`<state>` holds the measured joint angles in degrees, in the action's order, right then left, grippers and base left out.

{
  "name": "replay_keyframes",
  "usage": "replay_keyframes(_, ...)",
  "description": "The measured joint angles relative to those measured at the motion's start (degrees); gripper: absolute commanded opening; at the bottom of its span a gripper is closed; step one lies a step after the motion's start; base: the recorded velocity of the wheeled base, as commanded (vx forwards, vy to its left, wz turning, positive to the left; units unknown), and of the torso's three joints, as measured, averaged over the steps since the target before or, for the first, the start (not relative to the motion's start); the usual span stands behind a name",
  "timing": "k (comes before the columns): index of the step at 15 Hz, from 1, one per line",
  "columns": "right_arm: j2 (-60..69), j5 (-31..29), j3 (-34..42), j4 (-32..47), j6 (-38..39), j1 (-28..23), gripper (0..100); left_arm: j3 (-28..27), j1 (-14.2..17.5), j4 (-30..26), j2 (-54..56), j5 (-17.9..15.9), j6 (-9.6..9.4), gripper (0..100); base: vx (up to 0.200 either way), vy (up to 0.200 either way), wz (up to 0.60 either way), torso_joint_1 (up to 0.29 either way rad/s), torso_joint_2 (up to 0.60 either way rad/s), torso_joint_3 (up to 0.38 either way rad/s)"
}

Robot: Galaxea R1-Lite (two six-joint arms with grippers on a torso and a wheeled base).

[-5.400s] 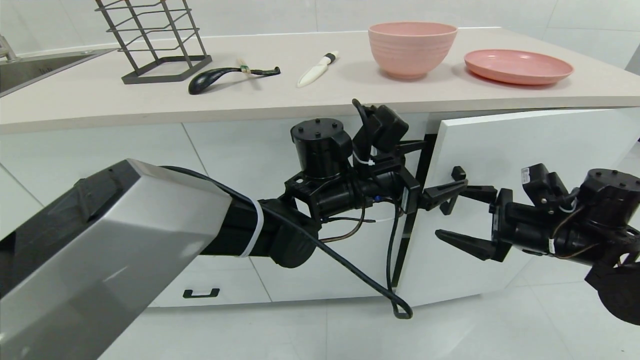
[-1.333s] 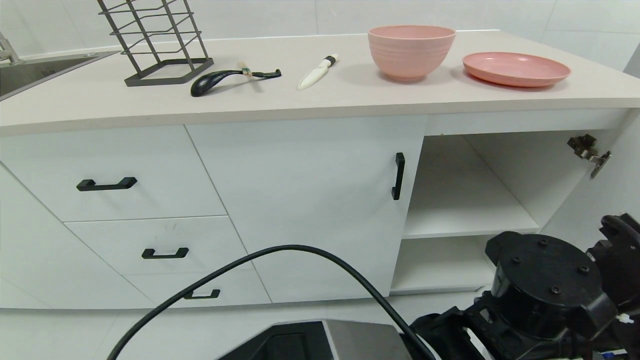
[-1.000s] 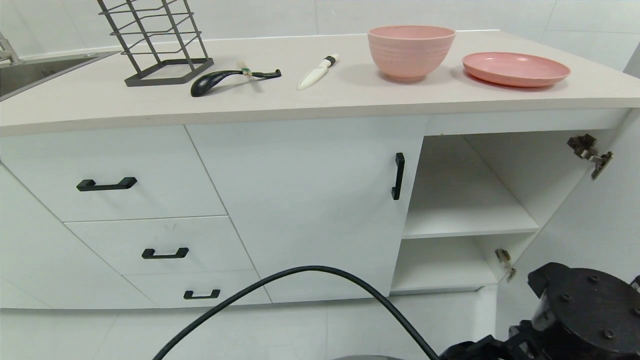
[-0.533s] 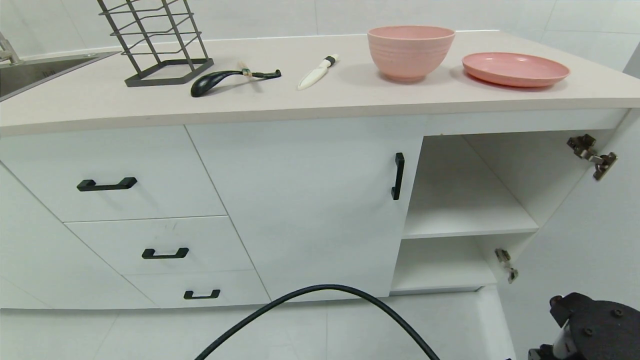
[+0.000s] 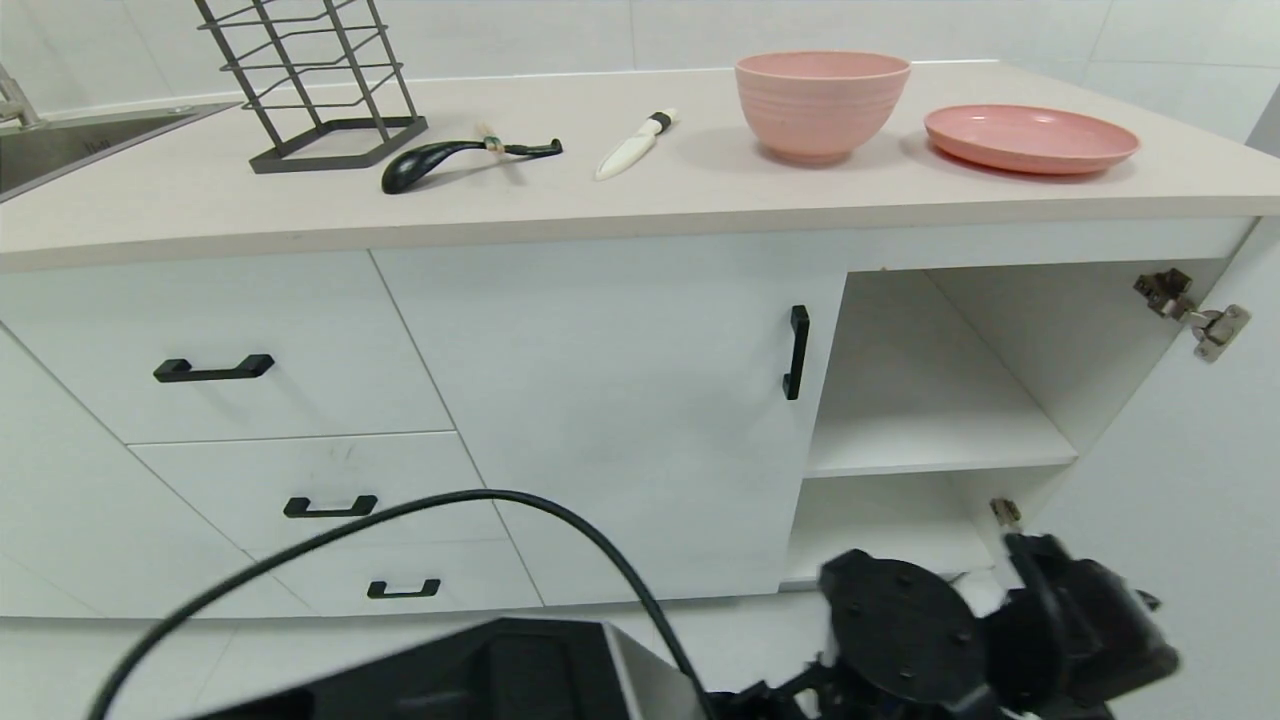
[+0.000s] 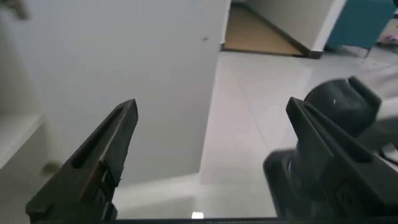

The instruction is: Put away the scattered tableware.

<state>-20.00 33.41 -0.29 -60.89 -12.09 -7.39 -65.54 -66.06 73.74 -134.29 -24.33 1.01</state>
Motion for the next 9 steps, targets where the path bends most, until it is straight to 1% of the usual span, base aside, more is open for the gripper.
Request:
replay_keyframes(1, 0.4, -0.5, 0.1, 3.6, 0.1, 0.5, 100, 8.1, 2.4, 2.4, 4.3, 0.0, 0.6, 100, 0.0, 0.0, 0.0, 0.0, 0.0, 0.0)
replay_keyframes(3, 1.1, -0.8, 0.2, 6.0, 0.2, 0.9, 100, 21.3, 8.5, 6.8, 13.3, 0.2, 1.56, 100, 0.0, 0.0, 0.0, 0.0, 0.0, 0.0)
replay_keyframes(4, 2.1, -1.0, 0.2, 11.6, 0.3, 1.0, 100, 26.4, 11.7, 7.5, 18.3, 0.1, 1.77, 100, 0.0, 0.0, 0.0, 0.0, 0.0, 0.0)
replay_keyframes(5, 3.7, -1.4, 0.3, 18.2, 0.4, 1.0, 100, 30.3, 14.6, 8.1, 23.1, 0.1, 1.91, 100, 0.0, 0.0, 0.0, 0.0, 0.0, 0.0)
replay_keyframes(6, 6.3, -1.8, 0.3, 26.7, 0.6, 1.0, 100, 34.4, 17.9, 8.2, 28.8, 0.1, 2.02, 100, 0.0, 0.0, 0.0, 0.0, 0.0, 0.0)
replay_keyframes(7, 8.7, -2.1, 0.3, 32.9, 0.9, 1.0, 100, 38.3, 21.0, 8.2, 34.6, 0.2, 2.1, 100, 0.0, 0.0, 0.0, 0.0, 0.0, 0.0)
replay_keyframes(9, 11.9, -2.4, 0.3, 37.1, 1.4, 1.1, 100, 46.6, 27.3, 7.5, 46.7, 0.1, 2.13, 100, 0.0, 0.0, 0.0, 0.0, 0.0, 0.0)
